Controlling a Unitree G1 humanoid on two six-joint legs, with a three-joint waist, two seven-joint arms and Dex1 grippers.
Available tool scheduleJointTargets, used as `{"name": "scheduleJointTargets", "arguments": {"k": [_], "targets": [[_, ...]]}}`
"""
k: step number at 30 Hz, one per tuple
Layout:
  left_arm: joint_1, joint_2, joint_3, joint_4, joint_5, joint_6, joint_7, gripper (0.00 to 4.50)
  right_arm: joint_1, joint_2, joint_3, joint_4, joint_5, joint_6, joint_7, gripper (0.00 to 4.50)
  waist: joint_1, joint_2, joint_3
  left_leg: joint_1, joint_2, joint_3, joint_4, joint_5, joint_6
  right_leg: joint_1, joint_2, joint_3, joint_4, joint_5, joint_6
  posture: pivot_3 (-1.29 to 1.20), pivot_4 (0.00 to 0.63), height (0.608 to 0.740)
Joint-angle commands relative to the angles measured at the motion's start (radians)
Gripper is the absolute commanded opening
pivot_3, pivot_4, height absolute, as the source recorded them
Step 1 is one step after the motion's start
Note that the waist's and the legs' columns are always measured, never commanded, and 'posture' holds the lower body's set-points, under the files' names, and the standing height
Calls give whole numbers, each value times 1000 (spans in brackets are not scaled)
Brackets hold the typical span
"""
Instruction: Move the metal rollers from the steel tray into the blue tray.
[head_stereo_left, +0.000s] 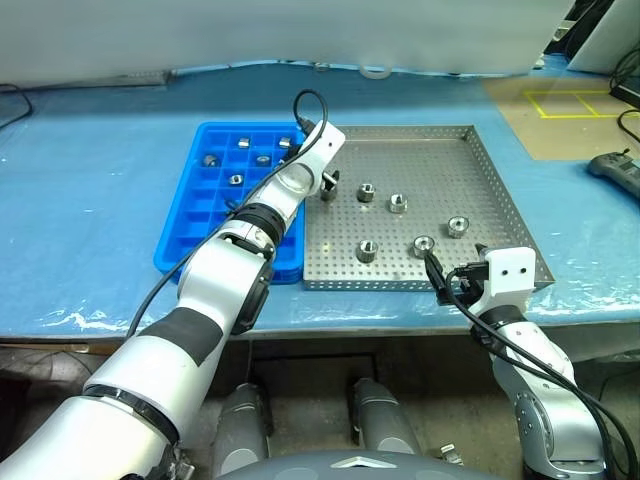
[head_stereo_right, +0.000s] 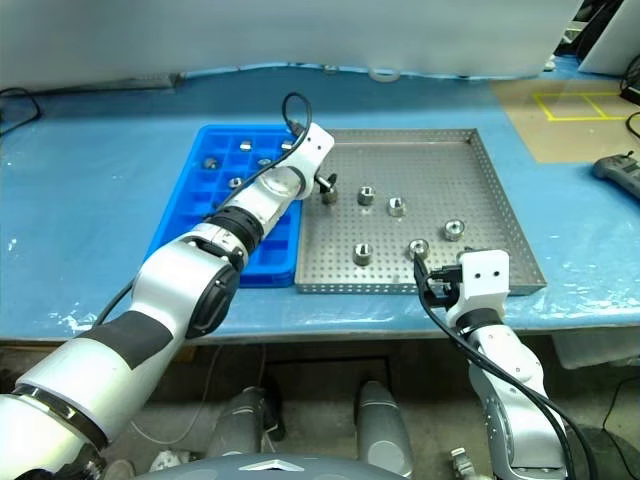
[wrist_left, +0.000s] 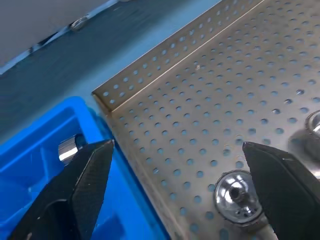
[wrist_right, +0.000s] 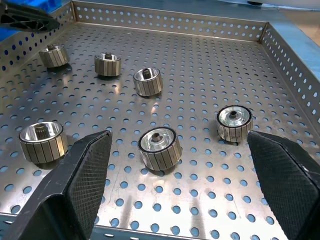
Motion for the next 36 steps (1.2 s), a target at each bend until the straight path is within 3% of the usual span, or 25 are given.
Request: {"name": "scheduleJointTargets", "arguments": {"k": [1,13,32,36], "targets": [[4,-22,14,-10,1,9,-58,4500,-10,-7,-16,-52,-5,-6,1,4480,0,0,0,-1,0,0,0,0,1,0,0,0,-1,1,0,-579,150,740],[5,-31,34,-3,11,71,-172,4500,-15,-4,-11,-48,-14,-4,2,4480,0,1,0,-3,0,0,6,-5,8,4,-2,-1,-9,4,1,-591,150,740],[-38,-22,-83,19,227,116,-173,4500,-40,15,-3,-55,-38,-1,-20,4480,-29,1,-1,-3,-1,-1,8,-6,9,5,-2,-1,-9,4,1,-654,150,740],[-42,-20,-31,19,203,151,-172,3232,-32,20,1,-77,-47,6,-32,4500,-56,1,-1,-3,-1,-1,9,-6,9,5,-2,-2,-9,4,1,-701,150,740]]}}
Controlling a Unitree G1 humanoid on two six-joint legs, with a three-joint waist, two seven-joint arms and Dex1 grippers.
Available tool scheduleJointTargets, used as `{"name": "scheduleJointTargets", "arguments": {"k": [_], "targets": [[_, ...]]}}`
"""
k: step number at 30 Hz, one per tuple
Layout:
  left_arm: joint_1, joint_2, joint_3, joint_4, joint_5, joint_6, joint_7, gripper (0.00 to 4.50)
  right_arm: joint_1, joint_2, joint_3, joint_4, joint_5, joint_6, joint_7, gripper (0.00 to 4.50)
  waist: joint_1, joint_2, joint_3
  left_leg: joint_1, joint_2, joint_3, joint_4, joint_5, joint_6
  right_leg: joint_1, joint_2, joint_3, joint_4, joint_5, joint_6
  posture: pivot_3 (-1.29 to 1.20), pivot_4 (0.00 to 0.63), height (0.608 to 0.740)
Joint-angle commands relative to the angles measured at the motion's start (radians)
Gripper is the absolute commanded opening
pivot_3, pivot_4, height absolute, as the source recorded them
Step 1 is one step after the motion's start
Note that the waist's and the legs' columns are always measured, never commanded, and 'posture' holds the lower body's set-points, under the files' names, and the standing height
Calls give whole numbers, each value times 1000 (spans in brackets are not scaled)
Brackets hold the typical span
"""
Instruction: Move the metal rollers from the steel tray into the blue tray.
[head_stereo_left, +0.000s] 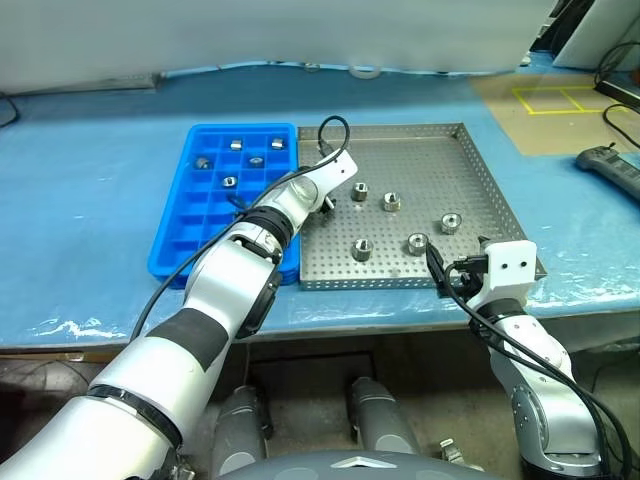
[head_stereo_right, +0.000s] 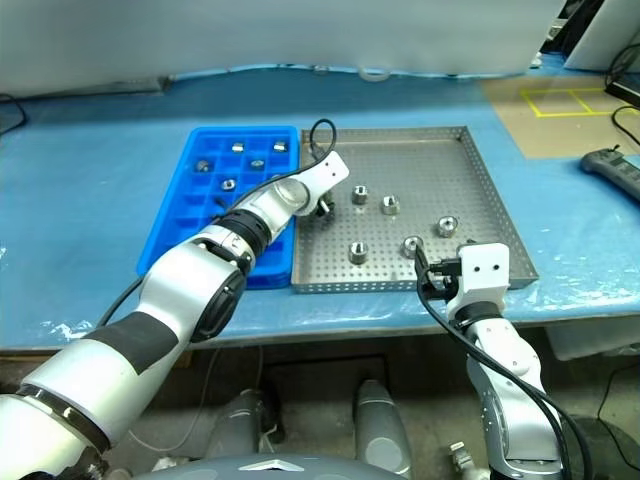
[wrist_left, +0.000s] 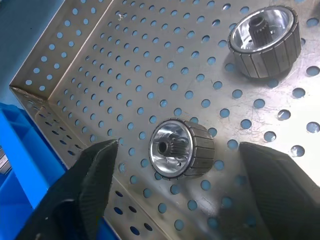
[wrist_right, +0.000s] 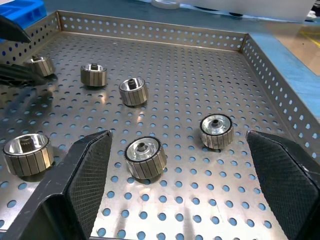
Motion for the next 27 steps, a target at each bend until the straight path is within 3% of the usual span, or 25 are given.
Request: {"name": "scheduleJointTargets", "arguments": {"k": [1,7,10,17,27], "targets": [[-28,4,44,0,-12,28,6,2925,9,11,-3,-82,-14,4,-20,4500,-16,0,0,-1,0,0,1,0,1,0,0,0,0,0,0,-715,150,740],[-42,8,137,-4,-53,53,39,924,57,43,-3,-122,-29,2,-50,4500,-63,0,0,-4,-3,0,3,-2,4,0,-3,-6,-2,0,0,-737,150,740],[-50,12,159,-6,-53,34,65,858,57,45,3,-118,-32,0,-52,4500,-91,0,0,-6,-6,-1,3,-4,6,0,-7,-6,-4,0,0,-731,150,740],[-102,10,421,-27,-292,-28,6,858,1,33,22,-57,-26,-6,-24,4500,-129,0,0,-12,-15,-1,9,-9,14,0,-17,-10,-6,0,0,-630,150,740],[-81,150,635,-56,-559,-1,-138,858,-150,-27,96,91,-19,-12,89,4500,-102,1,1,-18,-15,-6,16,-11,18,-1,-21,-18,-3,1,-1,-433,150,740]]}}
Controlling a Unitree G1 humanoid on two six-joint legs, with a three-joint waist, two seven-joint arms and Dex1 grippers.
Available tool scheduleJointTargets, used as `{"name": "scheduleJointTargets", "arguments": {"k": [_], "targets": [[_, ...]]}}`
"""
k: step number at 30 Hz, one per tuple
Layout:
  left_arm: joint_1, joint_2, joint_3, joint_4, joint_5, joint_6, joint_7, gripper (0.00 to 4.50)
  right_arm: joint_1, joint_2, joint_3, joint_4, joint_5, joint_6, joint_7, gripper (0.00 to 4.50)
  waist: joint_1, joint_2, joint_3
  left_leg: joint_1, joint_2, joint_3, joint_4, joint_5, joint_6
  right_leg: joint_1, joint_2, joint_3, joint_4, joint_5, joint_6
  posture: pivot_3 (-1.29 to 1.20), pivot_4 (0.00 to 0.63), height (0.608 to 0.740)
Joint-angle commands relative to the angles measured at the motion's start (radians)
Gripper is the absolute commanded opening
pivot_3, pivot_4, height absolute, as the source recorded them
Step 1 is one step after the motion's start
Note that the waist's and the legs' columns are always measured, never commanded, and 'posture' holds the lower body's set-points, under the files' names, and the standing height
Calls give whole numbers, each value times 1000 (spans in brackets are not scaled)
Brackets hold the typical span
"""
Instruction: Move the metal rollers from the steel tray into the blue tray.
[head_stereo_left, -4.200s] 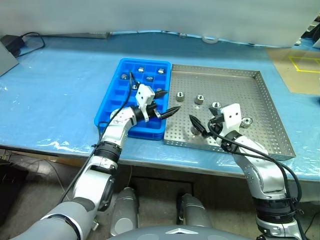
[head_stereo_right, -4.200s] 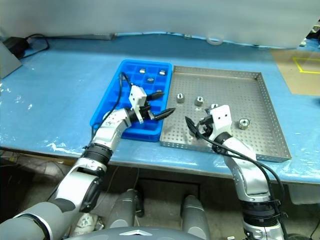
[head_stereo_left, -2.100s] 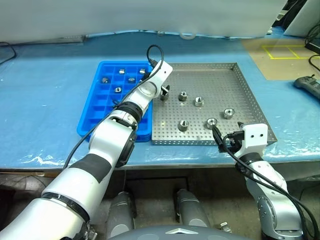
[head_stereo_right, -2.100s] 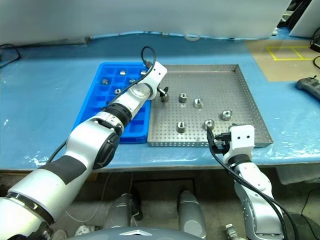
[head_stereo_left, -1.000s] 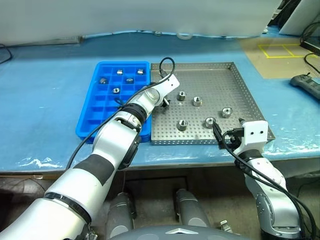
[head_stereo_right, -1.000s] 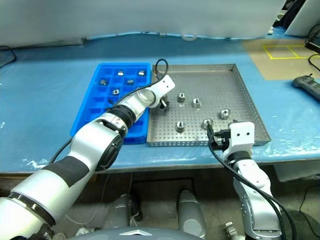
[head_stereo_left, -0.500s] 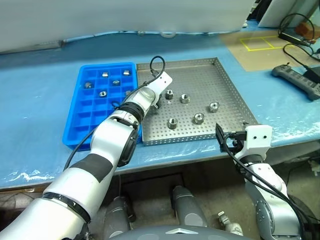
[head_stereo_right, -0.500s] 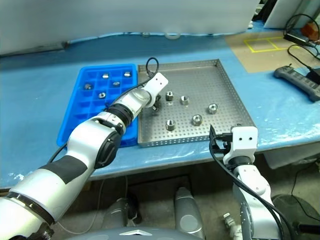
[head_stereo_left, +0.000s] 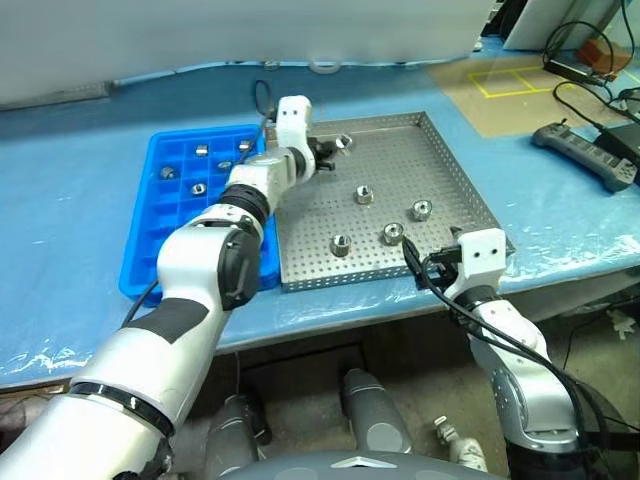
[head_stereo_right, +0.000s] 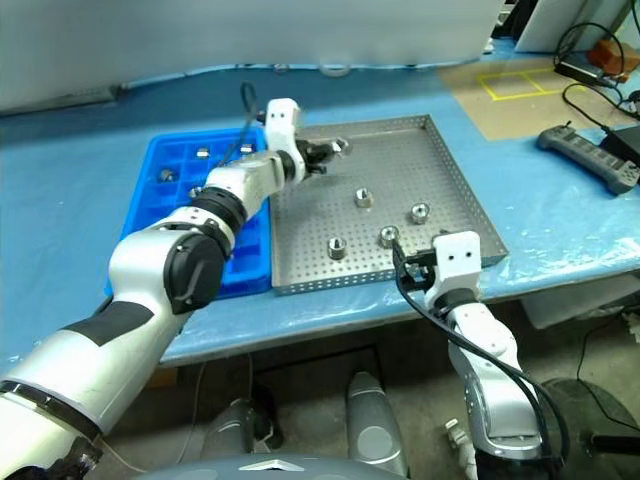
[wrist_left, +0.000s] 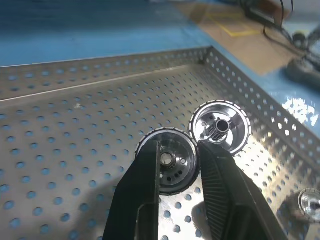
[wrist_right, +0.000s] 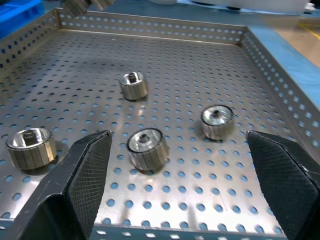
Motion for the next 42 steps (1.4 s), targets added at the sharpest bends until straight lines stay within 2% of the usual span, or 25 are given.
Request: {"name": "scheduleJointTargets", "arguments": {"k": [1,5,8,11,14,20,24,29,36,40,42], "targets": [[-6,57,69,-61,-109,9,-84,858,-47,-19,6,20,9,-24,41,4500,15,0,0,0,0,-1,0,0,1,0,0,0,1,0,0,-413,150,740],[25,107,91,-77,-175,50,-198,858,-101,-13,14,69,26,-39,76,4500,63,0,0,0,0,-1,1,2,3,0,0,0,3,0,0,-340,150,740],[51,148,148,-86,-270,167,-296,858,-160,15,20,110,56,-54,100,4500,112,1,1,1,1,0,2,2,2,0,0,1,5,1,-1,-276,150,740],[99,193,112,-117,-274,223,-384,858,-211,21,52,170,54,-68,132,4500,162,1,1,2,2,0,2,1,-2,0,-1,2,5,2,-3,-217,150,740],[140,218,74,-152,-253,186,-365,858,-235,23,71,208,55,-82,155,4500,214,2,1,3,3,0,1,2,-3,0,0,2,6,2,-3,-164,150,740],[249,238,-14,-289,-224,98,-338,858,-297,40,100,290,64,-112,204,4500,281,2,1,4,3,0,1,3,-5,1,-1,1,9,2,-3,-83,150,740],[389,215,-144,-509,-172,-7,-387,858,-430,186,-11,339,251,-58,174,4500,297,2,1,5,2,0,1,5,-7,0,-2,0,14,2,-3,-48,150,740],[499,185,-223,-708,-211,43,-446,858,-608,295,-144,475,444,65,107,4500,309,1,1,7,5,0,-4,11,-15,-2,-3,0,22,2,-3,-27,150,740],[568,124,-255,-852,-271,120,-431,858,-681,332,-173,631,475,135,28,4500,321,1,1,14,8,1,-25,24,-33,-5,1,0,22,2,-3,-15,150,740],[603,109,-306,-891,-263,136,-446,858,-704,370,-196,668,502,115,7,4500,321,1,1,12,18,1,-30,31,-38,-9,11,-2,22,2,-3,-15,150,740],[615,103,-319,-892,-262,130,-442,858,-720,382,-201,689,501,102,3,4071,319,1,1,12,18,2,-33,32,-40,-12,14,-1,22,2,-3,-15,150,740]]}}
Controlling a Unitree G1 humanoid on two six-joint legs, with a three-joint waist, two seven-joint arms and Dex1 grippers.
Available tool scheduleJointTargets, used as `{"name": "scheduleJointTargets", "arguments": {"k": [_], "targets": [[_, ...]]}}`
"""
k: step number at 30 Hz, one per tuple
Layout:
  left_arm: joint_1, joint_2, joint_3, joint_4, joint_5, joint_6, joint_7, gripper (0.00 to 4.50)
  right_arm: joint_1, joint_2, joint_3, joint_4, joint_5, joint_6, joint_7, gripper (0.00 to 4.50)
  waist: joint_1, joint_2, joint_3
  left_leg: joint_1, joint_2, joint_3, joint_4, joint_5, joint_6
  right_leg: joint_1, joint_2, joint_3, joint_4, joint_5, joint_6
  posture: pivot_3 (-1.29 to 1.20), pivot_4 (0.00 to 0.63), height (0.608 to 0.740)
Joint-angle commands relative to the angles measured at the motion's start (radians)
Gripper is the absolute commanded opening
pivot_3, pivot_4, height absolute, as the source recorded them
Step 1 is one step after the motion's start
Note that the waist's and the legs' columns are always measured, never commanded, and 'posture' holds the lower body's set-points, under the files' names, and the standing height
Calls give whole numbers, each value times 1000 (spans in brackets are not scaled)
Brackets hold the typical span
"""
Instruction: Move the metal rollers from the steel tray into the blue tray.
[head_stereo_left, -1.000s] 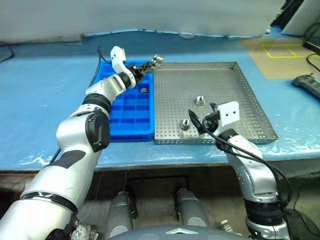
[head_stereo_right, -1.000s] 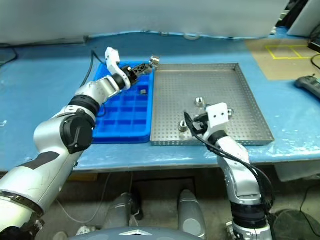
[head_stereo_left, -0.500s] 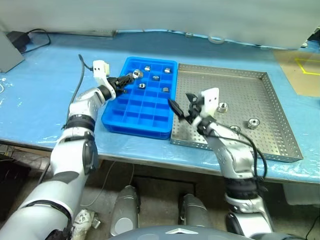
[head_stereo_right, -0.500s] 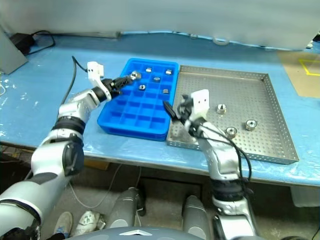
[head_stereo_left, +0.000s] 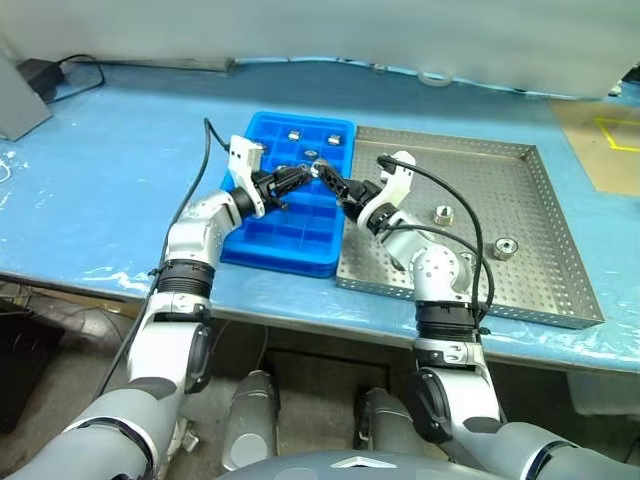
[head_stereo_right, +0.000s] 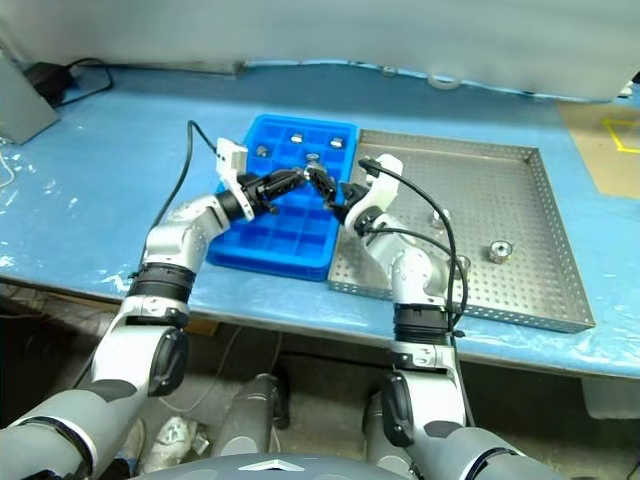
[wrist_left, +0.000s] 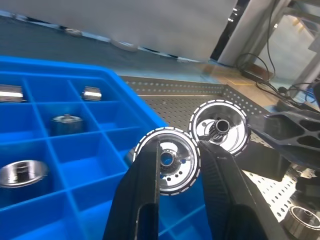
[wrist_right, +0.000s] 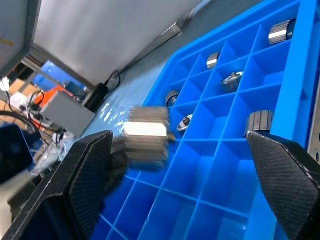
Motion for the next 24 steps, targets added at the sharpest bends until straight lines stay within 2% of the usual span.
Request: {"name": "scheduleJointTargets", "arguments": {"k": [1,10,11,20,24], "targets": [[9,-5,-19,-46,-13,-15,-6,858,-47,15,-11,6,27,-35,-5,3825,0,0,0,0,1,0,0,0,0,0,2,0,0,0,0,-15,150,740],[-17,4,8,5,-24,-50,37,858,-47,3,-23,29,20,-50,-25,684,2,0,0,1,4,3,-1,1,-2,-1,5,2,0,0,0,-25,150,740],[-26,2,16,17,-23,-64,52,858,-45,2,-22,30,20,-48,-26,552,2,0,0,1,4,3,-1,2,-3,-1,5,2,0,0,0,-25,150,740],[-58,-12,43,55,-60,-86,100,858,-31,-5,12,14,23,-8,-10,572,2,0,0,1,4,3,-1,4,-6,-1,6,2,1,0,0,-28,150,740],[-53,-24,32,52,-62,-87,103,858,-22,-13,33,-2,21,8,5,1957,2,0,0,1,4,3,-1,4,-6,-1,6,2,1,0,0,-36,150,740]]}}
